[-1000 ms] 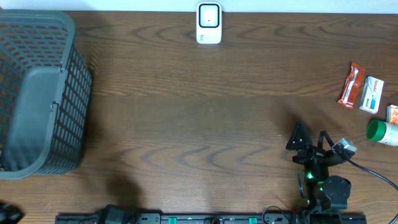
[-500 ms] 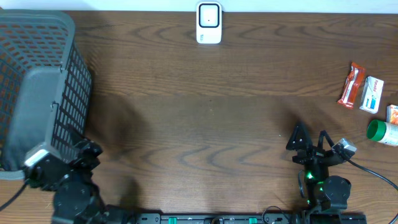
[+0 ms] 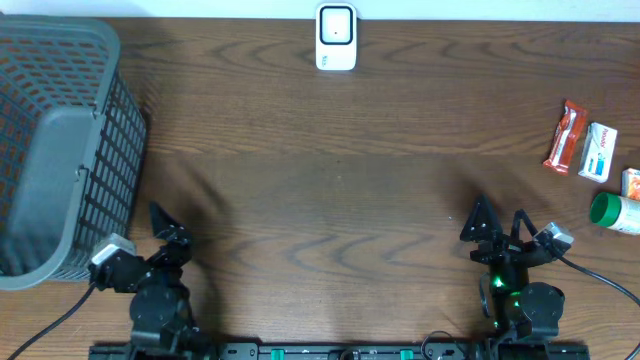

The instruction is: Scan the item barcode

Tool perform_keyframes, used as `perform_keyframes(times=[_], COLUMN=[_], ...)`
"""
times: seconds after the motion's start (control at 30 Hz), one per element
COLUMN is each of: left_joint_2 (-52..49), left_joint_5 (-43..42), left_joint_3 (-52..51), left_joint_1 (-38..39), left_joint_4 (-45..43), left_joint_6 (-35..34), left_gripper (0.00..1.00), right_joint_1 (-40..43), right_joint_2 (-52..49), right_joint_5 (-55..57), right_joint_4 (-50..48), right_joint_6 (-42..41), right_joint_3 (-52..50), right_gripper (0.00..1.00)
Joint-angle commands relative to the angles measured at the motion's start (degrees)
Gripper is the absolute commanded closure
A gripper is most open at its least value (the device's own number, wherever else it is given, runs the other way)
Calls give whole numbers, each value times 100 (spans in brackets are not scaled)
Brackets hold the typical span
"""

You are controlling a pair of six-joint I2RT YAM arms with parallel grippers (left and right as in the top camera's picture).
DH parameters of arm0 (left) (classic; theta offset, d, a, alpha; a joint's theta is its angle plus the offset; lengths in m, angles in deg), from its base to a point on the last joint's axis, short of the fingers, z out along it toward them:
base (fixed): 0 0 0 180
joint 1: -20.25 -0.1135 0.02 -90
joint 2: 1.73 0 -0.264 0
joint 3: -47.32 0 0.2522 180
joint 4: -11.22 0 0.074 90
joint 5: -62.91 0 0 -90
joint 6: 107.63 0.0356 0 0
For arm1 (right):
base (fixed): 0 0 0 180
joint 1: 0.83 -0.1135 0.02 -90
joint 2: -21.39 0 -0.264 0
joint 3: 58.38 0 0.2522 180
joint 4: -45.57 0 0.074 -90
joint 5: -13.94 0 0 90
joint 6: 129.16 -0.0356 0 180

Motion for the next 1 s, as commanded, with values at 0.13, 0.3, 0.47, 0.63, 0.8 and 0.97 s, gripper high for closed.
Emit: perform_keyframes(times=[0.13, 0.3, 0.47, 0.63, 0.8, 0.97], left_joint_2=[35, 35, 35, 35, 39, 46], left_joint_5=[-339, -855, -1926, -1615, -1530, -1561], left_joint_3=[26, 26, 24, 24, -105, -535], left_joint_1=[-37, -37, -37, -37, -35, -35], left_joint_4=[-951, -1770, -1585, -387, 164, -4], left_joint_6=[-400, -378, 743, 1274, 1272, 1029], left_gripper=[9, 9, 9, 9, 9, 8], right_joint_1=[-57, -57, -57, -57, -57, -57], right_joint_2=[4, 4, 4, 4, 4, 4], right_joint_5=[52, 52, 52, 52, 52, 52], right_joint_4=[13, 13, 13, 13, 13, 13], right_joint_6=[68, 68, 68, 68, 68, 68], right_joint_3=[-7, -7, -7, -7, -7, -7], right_gripper=[1, 1, 1, 1, 1, 1])
